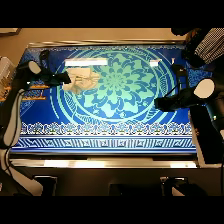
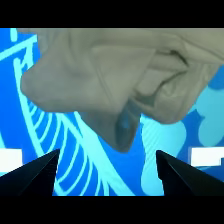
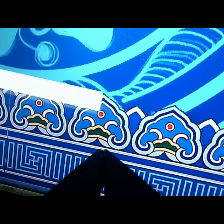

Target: Fold the clothes and pants, and hang the long-sleeved shirts on hangers.

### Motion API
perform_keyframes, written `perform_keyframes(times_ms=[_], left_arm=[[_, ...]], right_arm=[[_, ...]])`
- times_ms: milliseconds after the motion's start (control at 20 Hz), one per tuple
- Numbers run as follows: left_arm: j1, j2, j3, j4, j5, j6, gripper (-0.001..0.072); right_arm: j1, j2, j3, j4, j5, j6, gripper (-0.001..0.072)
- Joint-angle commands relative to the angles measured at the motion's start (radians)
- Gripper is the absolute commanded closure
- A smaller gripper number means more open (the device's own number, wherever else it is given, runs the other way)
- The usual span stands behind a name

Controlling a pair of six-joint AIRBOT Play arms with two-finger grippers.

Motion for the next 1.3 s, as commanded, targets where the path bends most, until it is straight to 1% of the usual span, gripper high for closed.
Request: perform_keyframes(times_ms=[0,100,150,200,250,300,350,400,450,500,600,650,700,750,850,1000,1150,1250], left_arm=[[-0.041,-0.195,0.137,0.001,0.141,0.0,-0.0001],[-0.051,-0.241,0.151,0.019,0.163,-0.013,0.0008],[-0.053,-0.258,0.151,0.027,0.151,-0.031,0.0106],[-0.051,-0.266,0.151,0.026,0.126,-0.031,0.0286],[-0.051,-0.265,0.151,0.022,0.09,-0.026,0.0492],[-0.051,-0.257,0.154,0.016,0.05,-0.026,0.0678],[-0.051,-0.24,0.154,0.001,0.011,-0.016,0.0686],[-0.051,-0.22,0.154,-0.039,-0.032,0.022,0.0686],[-0.051,-0.196,0.154,-0.109,-0.089,0.089,0.0688],[-0.055,-0.171,0.154,-0.183,-0.152,0.138,0.0688],[-0.087,-0.119,0.153,-0.301,-0.307,0.159,0.0689],[-0.12,-0.091,0.153,-0.319,-0.377,0.157,0.0689],[-0.16,-0.064,0.153,-0.323,-0.417,0.15,0.0689],[-0.211,-0.039,0.153,-0.323,-0.433,0.126,0.0689],[-0.321,-0.016,0.153,-0.323,-0.419,0.063,0.0688],[-0.499,-0.034,0.121,-0.324,-0.354,-0.048,0.0688],[-0.669,-0.08,0.106,-0.323,-0.295,-0.082,0.0688],[-0.746,-0.119,0.106,-0.323,-0.257,-0.082,0.0684]], right_arm=[[0.001,0.001,0.001,-0.005,0.001,0.0,0.0674],[0.001,0.001,0.001,-0.005,0.0,0.007,0.0674],[0.001,0.0,0.001,-0.005,-0.002,0.008,0.0673],[0.001,0.0,0.001,-0.005,-0.002,0.008,0.0673],[0.001,0.001,0.001,-0.005,-0.002,0.012,0.0671],[0.001,0.001,0.001,-0.005,-0.002,0.031,0.0617],[0.001,0.001,0.001,-0.004,0.0,0.044,0.0573],[0.001,0.001,0.001,-0.004,0.009,0.06,0.057],[0.001,0.001,0.001,-0.004,0.026,0.068,0.0584],[0.001,0.001,0.001,-0.005,0.043,0.068,0.06],[0.001,0.006,0.001,-0.006,0.082,0.084,0.06],[0.001,0.012,0.001,-0.01,0.098,0.093,0.06],[0.001,0.022,0.001,-0.021,0.117,0.098,0.06],[0.001,0.035,0.001,-0.036,0.138,0.097,0.06],[0.001,0.064,0.001,-0.08,0.171,0.097,0.0601],[0.001,0.118,0.001,-0.131,0.205,0.097,0.0601],[0.001,0.164,0.0,-0.166,0.25,0.096,0.0601],[0.001,0.19,0.0,-0.182,0.26,0.063,0.0601]])
